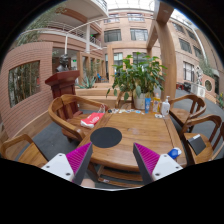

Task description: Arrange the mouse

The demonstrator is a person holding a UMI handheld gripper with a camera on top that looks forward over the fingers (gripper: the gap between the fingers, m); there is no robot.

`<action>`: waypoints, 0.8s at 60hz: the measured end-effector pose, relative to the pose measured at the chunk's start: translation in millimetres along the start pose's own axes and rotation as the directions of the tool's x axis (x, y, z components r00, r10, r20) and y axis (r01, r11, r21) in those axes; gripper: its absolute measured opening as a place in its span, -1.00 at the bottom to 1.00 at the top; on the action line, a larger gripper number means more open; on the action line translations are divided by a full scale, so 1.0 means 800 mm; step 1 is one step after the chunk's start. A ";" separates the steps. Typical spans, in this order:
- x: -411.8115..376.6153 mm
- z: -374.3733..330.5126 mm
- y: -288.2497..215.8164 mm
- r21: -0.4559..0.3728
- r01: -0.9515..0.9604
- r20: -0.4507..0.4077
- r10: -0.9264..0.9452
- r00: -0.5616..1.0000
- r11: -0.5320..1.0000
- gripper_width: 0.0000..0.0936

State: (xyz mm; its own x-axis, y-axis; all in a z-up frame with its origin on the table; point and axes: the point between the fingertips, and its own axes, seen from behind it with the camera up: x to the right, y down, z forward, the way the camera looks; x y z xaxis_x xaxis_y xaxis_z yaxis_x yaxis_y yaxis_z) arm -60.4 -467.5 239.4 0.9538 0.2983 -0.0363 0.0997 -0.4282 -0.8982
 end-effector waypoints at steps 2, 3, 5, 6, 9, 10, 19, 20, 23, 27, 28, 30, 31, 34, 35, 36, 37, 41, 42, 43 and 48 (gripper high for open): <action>0.003 -0.001 0.007 -0.018 -0.006 -0.008 0.006 1.000 1.000 0.78; 0.004 -0.001 0.012 -0.026 -0.008 -0.013 0.008 1.000 1.000 0.78; 0.011 0.005 0.024 -0.042 -0.013 -0.024 0.012 1.000 0.999 0.78; 0.015 0.010 0.032 -0.050 -0.017 -0.029 0.016 0.999 0.999 0.78; 0.027 0.029 0.052 -0.079 -0.029 -0.043 0.026 0.999 0.996 0.79; 0.031 0.035 0.060 -0.087 -0.032 -0.047 0.028 0.999 0.996 0.79; 0.085 0.070 0.127 -0.161 -0.059 -0.112 0.041 0.993 0.985 0.80; 0.092 0.073 0.134 -0.169 -0.063 -0.122 0.043 0.992 0.984 0.80; 0.117 0.081 0.156 -0.191 -0.080 -0.155 0.050 0.987 0.978 0.80; 0.153 0.092 0.178 -0.202 -0.104 -0.203 0.062 0.977 0.974 0.80; 0.163 0.094 0.183 -0.203 -0.110 -0.217 0.065 0.974 0.973 0.79; 0.184 0.100 0.193 -0.204 -0.123 -0.244 0.071 0.967 0.971 0.80; 0.194 0.103 0.196 -0.202 -0.130 -0.257 0.076 0.964 0.971 0.79; 0.225 0.115 0.204 -0.185 -0.144 -0.287 0.087 0.954 0.972 0.79; 0.235 0.118 0.206 -0.181 -0.148 -0.298 0.089 0.950 0.972 0.79; 0.246 0.121 0.210 -0.180 -0.152 -0.310 0.091 0.947 0.972 0.79; 0.256 0.124 0.213 -0.180 -0.156 -0.321 0.092 0.942 0.971 0.79; 0.298 0.136 0.218 -0.158 -0.166 -0.366 0.099 0.925 0.973 0.79; 0.307 0.139 0.218 -0.151 -0.169 -0.377 0.102 0.921 0.974 0.79; 0.316 0.141 0.218 -0.146 -0.172 -0.387 0.104 0.916 0.974 0.79; 0.358 0.155 0.219 -0.124 -0.192 -0.426 0.122 0.896 0.974 0.79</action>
State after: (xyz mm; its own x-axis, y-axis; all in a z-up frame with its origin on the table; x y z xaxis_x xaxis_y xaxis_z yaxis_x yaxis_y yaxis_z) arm 195.0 -351.3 17.7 0.9879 -0.1487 0.0443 -0.0508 -0.5801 -0.8130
